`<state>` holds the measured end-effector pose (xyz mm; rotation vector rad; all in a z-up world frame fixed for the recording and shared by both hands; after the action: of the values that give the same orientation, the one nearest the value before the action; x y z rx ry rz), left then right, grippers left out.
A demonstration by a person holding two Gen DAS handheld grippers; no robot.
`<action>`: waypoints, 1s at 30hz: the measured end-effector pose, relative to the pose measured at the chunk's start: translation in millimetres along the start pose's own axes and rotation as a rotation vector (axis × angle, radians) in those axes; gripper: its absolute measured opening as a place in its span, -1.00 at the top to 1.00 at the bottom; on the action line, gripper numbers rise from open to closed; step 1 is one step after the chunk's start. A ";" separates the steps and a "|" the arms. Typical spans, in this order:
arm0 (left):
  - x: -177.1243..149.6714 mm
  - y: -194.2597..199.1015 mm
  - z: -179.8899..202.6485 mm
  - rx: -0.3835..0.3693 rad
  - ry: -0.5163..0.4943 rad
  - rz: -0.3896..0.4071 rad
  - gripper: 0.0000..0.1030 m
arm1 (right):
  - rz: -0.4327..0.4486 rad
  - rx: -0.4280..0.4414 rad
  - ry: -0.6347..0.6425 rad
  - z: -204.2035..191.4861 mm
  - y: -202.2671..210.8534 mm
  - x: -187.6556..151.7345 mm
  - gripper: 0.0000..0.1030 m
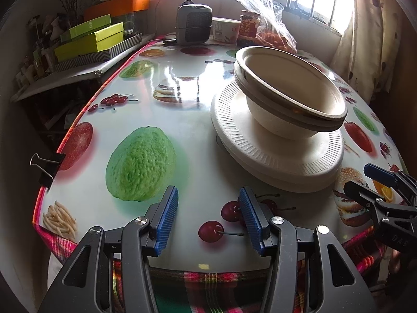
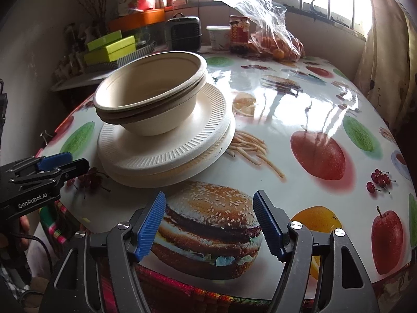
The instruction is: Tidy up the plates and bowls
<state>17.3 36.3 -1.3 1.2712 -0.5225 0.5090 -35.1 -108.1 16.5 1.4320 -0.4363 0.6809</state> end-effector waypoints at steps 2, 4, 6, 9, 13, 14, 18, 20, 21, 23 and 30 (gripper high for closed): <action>-0.3 -1.4 0.8 0.007 -0.005 0.000 0.02 | -0.009 -0.002 0.006 -2.6 -2.7 -1.2 -0.43; -0.2 -1.9 1.6 0.005 -0.009 -0.001 -0.01 | -0.016 0.001 0.011 -4.7 -4.9 -2.4 -0.44; -0.4 -2.5 2.1 0.002 -0.009 0.001 -0.06 | -0.023 -0.004 0.010 -5.2 -7.3 -3.2 -0.48; 0.7 -4.8 2.3 0.019 -0.012 0.000 -0.07 | -0.021 -0.013 0.011 -6.1 -8.6 -3.5 -0.56; 0.1 -6.8 5.3 0.035 -0.024 0.000 -0.15 | -0.022 -0.021 0.019 -9.4 -9.5 -4.7 -0.66; -0.2 -7.0 5.8 0.035 -0.025 0.002 -0.17 | -0.021 -0.025 0.022 -10.5 -9.7 -5.1 -0.68; -0.8 -7.7 6.8 0.038 -0.028 0.006 -0.22 | -0.018 -0.032 0.020 -11.1 -9.9 -5.8 -0.69; -0.8 -7.8 6.9 0.042 -0.028 0.009 -0.23 | -0.017 -0.034 0.020 -11.6 -10.1 -5.6 -0.71; -0.8 -7.9 6.7 0.041 -0.025 0.012 -0.24 | -0.018 -0.033 0.021 -11.3 -10.1 -5.6 -0.74; -1.0 -8.3 7.5 0.041 -0.024 0.014 -0.25 | -0.016 -0.035 0.020 -10.8 -9.9 -5.6 -0.74; -1.5 -8.1 7.9 0.044 -0.021 0.018 -0.26 | -0.012 -0.040 0.015 -9.8 -9.7 -5.7 -0.76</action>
<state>20.5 26.8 -6.7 1.3156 -0.5432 0.5251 -34.2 -99.4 4.4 1.3900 -0.4266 0.6692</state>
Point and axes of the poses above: each gripper's, at about its wrist camera, not at the fingertips, and y roughly against the way its jaws point, z to its right, x to its top, the point moved 3 cm from there along -y, roughly the way its jaws point, and after that the axes turned 11 degrees about -x, right-handed, at the moved point
